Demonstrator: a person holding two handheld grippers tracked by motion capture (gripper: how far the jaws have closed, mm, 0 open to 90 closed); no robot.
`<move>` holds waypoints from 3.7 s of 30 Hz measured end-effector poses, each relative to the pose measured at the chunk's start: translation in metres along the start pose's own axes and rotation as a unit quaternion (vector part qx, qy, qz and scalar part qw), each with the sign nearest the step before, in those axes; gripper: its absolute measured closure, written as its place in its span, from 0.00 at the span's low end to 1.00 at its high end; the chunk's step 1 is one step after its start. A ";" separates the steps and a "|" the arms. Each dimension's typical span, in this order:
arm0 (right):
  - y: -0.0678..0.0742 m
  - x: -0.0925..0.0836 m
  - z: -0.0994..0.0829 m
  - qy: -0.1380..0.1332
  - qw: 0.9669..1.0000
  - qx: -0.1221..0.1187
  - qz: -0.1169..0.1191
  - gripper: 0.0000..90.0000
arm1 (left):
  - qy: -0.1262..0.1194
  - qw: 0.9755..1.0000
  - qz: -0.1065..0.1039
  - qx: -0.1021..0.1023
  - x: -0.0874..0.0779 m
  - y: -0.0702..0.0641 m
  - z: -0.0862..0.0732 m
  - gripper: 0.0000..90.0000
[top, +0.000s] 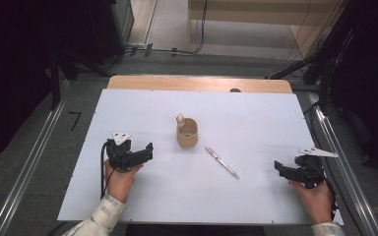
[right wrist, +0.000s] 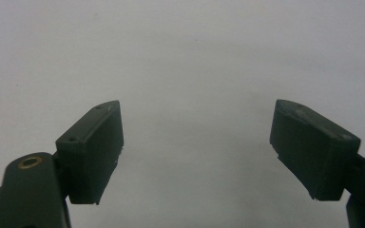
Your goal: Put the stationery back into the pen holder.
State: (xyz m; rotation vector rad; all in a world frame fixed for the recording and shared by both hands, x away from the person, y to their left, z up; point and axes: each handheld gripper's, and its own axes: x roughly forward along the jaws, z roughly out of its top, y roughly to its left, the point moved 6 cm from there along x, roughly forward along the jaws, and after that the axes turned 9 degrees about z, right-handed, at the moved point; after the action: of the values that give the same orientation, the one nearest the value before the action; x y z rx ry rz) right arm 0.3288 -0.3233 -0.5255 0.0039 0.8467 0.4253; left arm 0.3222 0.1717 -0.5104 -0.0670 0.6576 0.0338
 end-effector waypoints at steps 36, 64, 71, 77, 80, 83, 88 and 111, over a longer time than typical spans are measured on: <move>0.043 0.020 0.006 0.016 0.998 -0.047 0.027 0.19 | 0.021 0.999 0.024 -0.018 -0.005 0.044 -0.018 0.09; 0.086 0.038 0.005 0.040 0.993 -0.093 0.064 0.21 | 0.029 0.999 0.019 -0.010 -0.001 0.041 -0.022 0.09; 0.096 0.042 0.005 0.045 0.991 -0.102 0.070 0.21 | 0.031 0.999 0.019 -0.007 -0.001 0.041 -0.022 0.09; 0.104 0.044 0.005 0.045 0.990 -0.108 0.078 0.23 | 0.031 0.999 0.018 -0.007 -0.001 0.041 -0.022 0.09; 0.108 0.045 0.004 0.049 0.989 -0.111 0.083 0.24 | 0.031 0.999 0.018 -0.007 -0.001 0.041 -0.022 0.09; 0.111 0.047 0.004 0.051 0.988 -0.117 0.084 0.24 | 0.031 0.999 0.018 -0.008 -0.001 0.041 -0.022 0.09; 0.116 0.048 0.004 0.051 0.988 -0.121 0.085 0.25 | 0.031 0.999 0.017 -0.007 -0.001 0.041 -0.022 0.09; 0.134 0.054 -0.002 0.061 0.981 -0.154 0.103 0.58 | 0.031 0.999 0.017 -0.013 -0.001 0.040 -0.022 0.09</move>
State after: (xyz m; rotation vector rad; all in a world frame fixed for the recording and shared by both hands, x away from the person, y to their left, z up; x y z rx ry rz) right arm 0.3098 -0.1811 -0.5431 -0.2238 0.8965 0.7545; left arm 0.3061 0.2104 -0.5296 -0.0821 0.7197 0.0722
